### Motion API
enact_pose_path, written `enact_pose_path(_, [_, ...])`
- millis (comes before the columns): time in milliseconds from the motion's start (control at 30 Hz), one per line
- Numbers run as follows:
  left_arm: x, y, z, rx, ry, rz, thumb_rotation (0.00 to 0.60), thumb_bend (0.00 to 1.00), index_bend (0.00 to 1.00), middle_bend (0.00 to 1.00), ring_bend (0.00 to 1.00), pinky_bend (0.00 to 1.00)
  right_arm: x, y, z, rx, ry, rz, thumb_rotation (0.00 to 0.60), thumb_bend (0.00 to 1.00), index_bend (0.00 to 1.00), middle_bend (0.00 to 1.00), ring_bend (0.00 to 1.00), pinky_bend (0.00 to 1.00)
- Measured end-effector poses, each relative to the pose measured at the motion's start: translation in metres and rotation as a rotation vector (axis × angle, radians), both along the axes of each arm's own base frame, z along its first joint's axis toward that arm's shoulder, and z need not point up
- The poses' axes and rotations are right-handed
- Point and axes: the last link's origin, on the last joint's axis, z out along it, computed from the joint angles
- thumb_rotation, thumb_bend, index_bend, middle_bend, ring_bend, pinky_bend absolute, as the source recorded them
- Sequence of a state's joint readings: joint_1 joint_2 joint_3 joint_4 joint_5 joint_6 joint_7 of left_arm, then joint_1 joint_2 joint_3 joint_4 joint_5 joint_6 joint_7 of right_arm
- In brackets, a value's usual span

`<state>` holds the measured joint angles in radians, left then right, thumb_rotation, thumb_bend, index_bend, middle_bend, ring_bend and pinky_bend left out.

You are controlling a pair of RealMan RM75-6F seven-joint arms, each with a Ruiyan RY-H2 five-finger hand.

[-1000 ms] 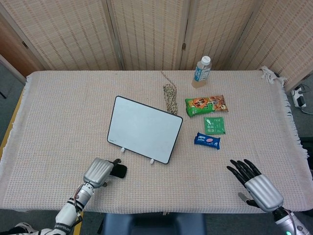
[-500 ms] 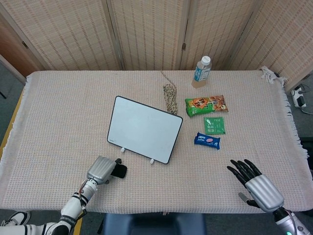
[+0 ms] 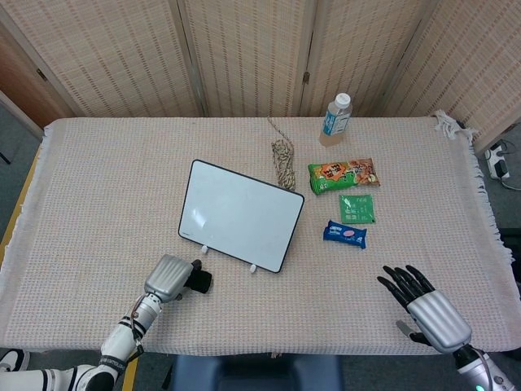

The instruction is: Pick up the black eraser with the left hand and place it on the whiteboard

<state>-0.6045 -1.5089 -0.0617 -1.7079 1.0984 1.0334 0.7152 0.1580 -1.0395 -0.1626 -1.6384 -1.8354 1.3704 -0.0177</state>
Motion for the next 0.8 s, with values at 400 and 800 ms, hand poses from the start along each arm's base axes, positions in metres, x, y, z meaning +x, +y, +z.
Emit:
enact_pose_path(400, [0.027, 0.001, 0.006, 0.362, -0.254, -0.249, 0.600, 0.42, 0.65, 1.00, 1.00, 1.00, 0.001, 0.004, 0.004, -0.004, -0.022, 0.008, 0.600, 0.36, 0.00, 0.00, 0.00, 0.00])
enact_pose_path(800, [0.079, 0.029, -0.046, 0.575, -0.233, -0.388, 0.600, 0.42, 0.64, 1.00, 1.00, 1.00, 0.000, 0.003, 0.013, -0.001, -0.050, -0.001, 0.600, 0.36, 0.00, 0.00, 0.00, 0.00])
